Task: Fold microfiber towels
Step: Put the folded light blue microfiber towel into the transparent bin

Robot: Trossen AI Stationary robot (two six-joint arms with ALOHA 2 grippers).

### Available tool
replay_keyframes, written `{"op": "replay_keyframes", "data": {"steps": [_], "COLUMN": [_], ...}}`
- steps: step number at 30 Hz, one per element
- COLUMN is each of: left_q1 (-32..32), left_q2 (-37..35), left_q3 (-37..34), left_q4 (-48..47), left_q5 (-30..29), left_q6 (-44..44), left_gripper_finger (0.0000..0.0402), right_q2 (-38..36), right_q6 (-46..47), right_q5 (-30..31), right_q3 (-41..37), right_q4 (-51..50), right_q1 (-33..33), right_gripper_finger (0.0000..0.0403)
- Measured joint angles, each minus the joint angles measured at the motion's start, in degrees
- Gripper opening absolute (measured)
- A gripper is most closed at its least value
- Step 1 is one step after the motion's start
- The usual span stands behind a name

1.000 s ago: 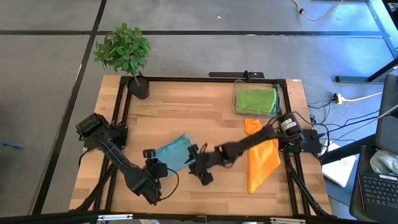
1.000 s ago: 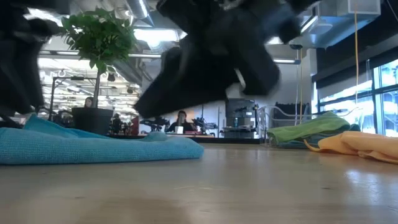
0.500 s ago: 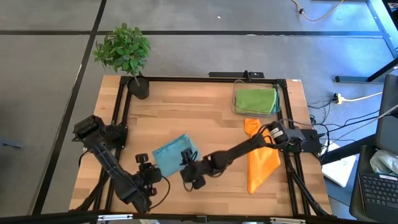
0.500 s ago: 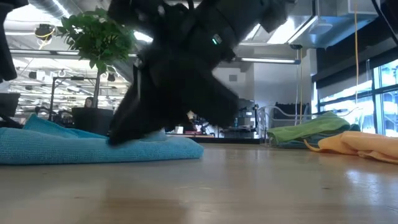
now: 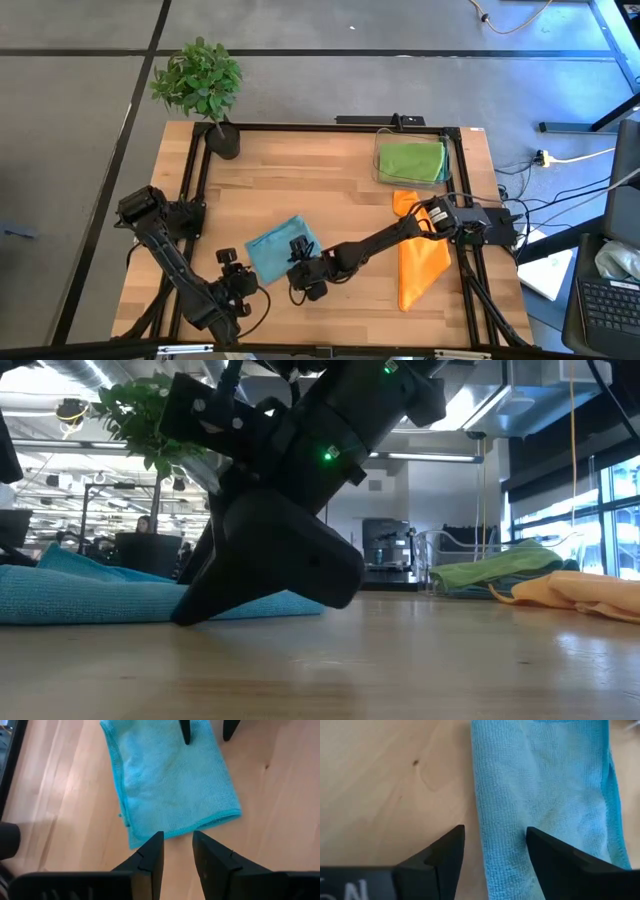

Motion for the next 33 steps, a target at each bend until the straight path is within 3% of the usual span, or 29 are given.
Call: {"op": "replay_keyframes", "data": {"steps": [5, 15, 21, 23, 26, 33], "left_q1": [0.0, -0.3, -0.3, -0.3, -0.3, -0.3], "left_q2": [0.0, 0.0, 0.0, 0.0, 0.0, 0.0], "left_q3": [0.0, 0.0, 0.0, 0.0, 0.0, 0.0], "left_q4": [-0.5, -0.5, -0.7, -0.7, -0.7, -0.7], "left_q5": [-0.2, -0.3, -1.1, -1.1, -1.8, -2.1], "left_q6": [0.1, 0.1, 0.1, 0.1, 0.1, 0.0], "left_gripper_finger": [0.0096, 0.0096, 0.0096, 0.0096, 0.0096, 0.0096], "right_q2": [0.0, 0.1, 0.1, 0.1, 0.0, -4.6], "right_q6": [-0.4, 0.8, 0.6, 0.4, -1.0, -8.4], "right_q5": [-0.9, -13.1, -14.4, -13.7, -12.7, 1.6], "right_q3": [0.0, 0.0, 0.0, -0.1, -0.1, 2.6], "right_q4": [-0.2, -0.6, -1.5, -1.9, -2.2, -19.3], "right_q1": [-1.8, -6.5, -7.4, -7.7, -8.0, -10.0], "right_gripper_finger": [0.0201, 0.0130, 0.0053, 0.0018, 0.0012, 0.0006]}}
